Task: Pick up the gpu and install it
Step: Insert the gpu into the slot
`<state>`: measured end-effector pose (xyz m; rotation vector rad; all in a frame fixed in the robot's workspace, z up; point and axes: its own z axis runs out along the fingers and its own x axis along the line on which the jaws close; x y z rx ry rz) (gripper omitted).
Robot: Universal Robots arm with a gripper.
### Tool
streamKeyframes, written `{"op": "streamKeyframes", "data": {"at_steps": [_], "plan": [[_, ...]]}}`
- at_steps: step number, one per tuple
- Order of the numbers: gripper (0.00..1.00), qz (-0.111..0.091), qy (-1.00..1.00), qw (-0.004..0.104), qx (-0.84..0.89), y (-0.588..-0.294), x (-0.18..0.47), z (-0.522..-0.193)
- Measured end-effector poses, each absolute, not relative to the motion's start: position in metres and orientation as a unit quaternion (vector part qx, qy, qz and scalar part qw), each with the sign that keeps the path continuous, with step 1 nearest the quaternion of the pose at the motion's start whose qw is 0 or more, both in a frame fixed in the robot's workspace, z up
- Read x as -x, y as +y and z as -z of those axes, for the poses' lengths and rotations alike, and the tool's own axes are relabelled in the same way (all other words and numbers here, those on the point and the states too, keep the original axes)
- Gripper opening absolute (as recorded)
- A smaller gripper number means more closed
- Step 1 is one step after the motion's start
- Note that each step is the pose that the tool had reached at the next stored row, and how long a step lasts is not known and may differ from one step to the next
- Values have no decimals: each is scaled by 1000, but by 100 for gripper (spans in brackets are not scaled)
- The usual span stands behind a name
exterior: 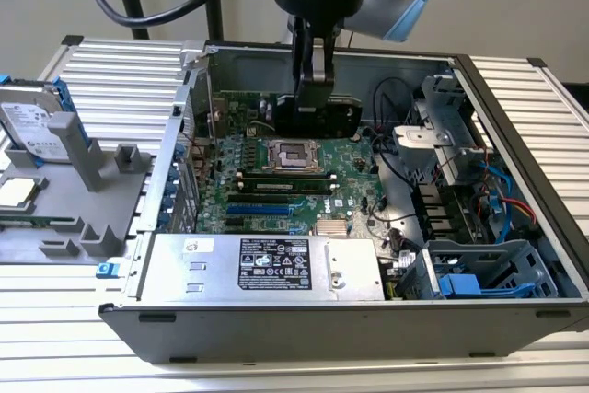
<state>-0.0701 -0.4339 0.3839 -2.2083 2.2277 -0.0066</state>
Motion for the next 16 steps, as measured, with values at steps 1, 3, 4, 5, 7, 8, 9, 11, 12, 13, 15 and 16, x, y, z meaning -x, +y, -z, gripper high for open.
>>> {"op": "streamKeyframes", "data": {"at_steps": [1,3,4,5,7,8,9,11,12,13,15,16], "plan": [[0,2,710,2,704,-434,70,-384],[0,2,710,2,704,-435,70,-383],[0,2,710,2,704,-435,70,-382],[0,2,710,2,704,-435,70,-381],[0,2,710,2,704,-436,70,-380],[0,2,710,2,704,-436,70,-379],[0,2,710,2,704,-436,70,-378],[0,2,710,2,704,-436,70,-376],[0,2,710,2,704,-436,70,-375],[0,2,710,2,704,-436,70,-374],[0,2,710,2,704,-436,70,-372],[0,2,710,2,704,-436,70,-372]]}}
